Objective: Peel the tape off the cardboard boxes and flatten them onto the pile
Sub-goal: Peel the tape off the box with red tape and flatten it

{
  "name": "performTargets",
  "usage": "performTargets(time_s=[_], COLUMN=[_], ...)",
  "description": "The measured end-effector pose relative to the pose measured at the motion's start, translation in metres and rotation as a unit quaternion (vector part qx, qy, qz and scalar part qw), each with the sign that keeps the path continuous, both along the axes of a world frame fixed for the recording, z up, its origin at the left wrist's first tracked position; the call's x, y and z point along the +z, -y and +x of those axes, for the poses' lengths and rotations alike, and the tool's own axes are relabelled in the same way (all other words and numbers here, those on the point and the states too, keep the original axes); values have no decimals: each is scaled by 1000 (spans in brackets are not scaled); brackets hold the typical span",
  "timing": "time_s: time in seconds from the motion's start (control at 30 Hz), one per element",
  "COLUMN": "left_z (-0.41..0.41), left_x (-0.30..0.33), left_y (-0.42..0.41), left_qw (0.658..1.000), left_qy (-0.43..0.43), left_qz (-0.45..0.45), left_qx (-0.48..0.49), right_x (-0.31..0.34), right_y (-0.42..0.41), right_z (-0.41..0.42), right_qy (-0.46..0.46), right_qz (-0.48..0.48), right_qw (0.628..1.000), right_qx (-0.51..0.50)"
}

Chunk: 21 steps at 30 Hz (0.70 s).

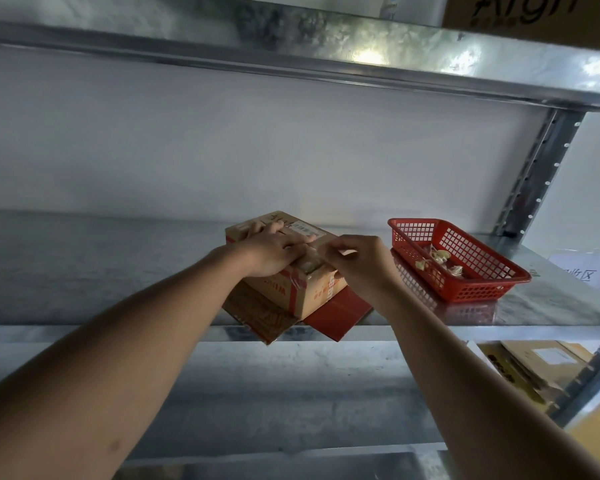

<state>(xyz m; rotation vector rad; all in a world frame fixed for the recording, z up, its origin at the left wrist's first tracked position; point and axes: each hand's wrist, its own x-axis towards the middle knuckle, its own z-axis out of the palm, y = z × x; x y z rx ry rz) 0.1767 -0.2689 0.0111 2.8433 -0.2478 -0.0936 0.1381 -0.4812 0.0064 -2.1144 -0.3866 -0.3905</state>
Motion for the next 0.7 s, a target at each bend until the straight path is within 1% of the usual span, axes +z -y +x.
performTargets(time_s=[0.07, 0.13, 0.23, 0.3, 0.4, 0.47, 0.57, 0.7], left_z=[-4, -9, -16, -20, -27, -29, -25, -21], left_x=[2, 7, 14, 18, 16, 11, 7, 3], left_y=[5, 8, 10, 10, 10, 9, 7, 8], left_qw=[1000, 999, 995, 991, 988, 988, 990, 990], left_qy=[1, 1, 9, 12, 30, 43, 52, 67], left_qz=[10, 32, 102, 133, 149, 145, 126, 115], left_qx=[2, 7, 19, 31, 36, 37, 40, 36], right_x=[1, 1, 6, 8, 9, 9, 8, 7], right_y=[-3, -5, -5, -5, -9, -9, 1, 7], right_z=[-2, -1, 1, 3, 3, 0, -6, -16], right_qy=[-5, 6, 14, 25, 72, 96, 70, -44], right_qz=[-18, -56, -64, -96, -158, -172, -136, -24], right_qw=[1000, 998, 998, 995, 985, 980, 985, 988], right_qx=[-4, -9, -19, -27, -8, 17, 75, 144])
